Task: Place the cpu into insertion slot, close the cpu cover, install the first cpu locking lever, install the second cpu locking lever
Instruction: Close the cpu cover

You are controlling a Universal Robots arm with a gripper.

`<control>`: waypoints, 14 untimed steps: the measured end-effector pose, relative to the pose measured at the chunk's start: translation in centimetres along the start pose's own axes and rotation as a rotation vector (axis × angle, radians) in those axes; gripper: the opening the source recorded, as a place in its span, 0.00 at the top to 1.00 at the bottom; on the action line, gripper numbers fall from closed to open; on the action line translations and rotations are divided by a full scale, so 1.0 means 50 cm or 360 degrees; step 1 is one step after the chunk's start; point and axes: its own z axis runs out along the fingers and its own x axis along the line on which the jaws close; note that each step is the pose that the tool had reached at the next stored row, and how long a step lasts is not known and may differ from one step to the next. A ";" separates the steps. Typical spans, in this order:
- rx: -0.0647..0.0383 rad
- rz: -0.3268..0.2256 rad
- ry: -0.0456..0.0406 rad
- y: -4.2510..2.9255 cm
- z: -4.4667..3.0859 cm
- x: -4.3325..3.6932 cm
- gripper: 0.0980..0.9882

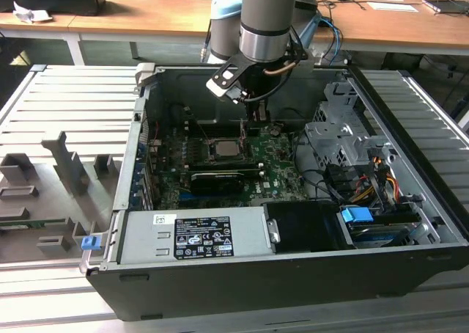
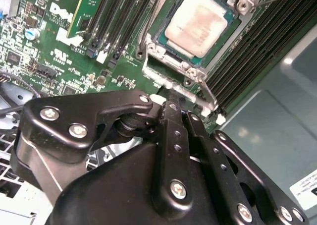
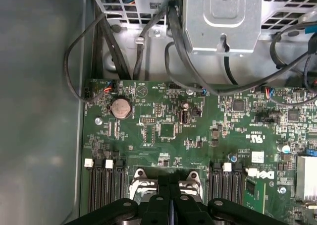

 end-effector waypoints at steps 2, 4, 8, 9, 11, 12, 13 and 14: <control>0.0000 0.0000 0.0000 -0.006 0.001 0.000 0.99; 0.0000 0.0000 0.0000 -0.011 0.007 0.000 0.99; 0.0001 0.0000 0.0000 -0.017 0.023 0.000 0.99; 0.0003 0.0000 0.0000 -0.018 0.024 0.000 0.99; 0.0010 0.0000 0.0001 -0.021 0.025 0.000 0.99; 0.0013 0.0000 0.0001 -0.024 0.026 0.000 0.99; 0.0014 0.0000 0.0002 -0.027 0.026 0.001 0.99; 0.0016 0.0000 0.0002 -0.033 0.026 0.001 0.99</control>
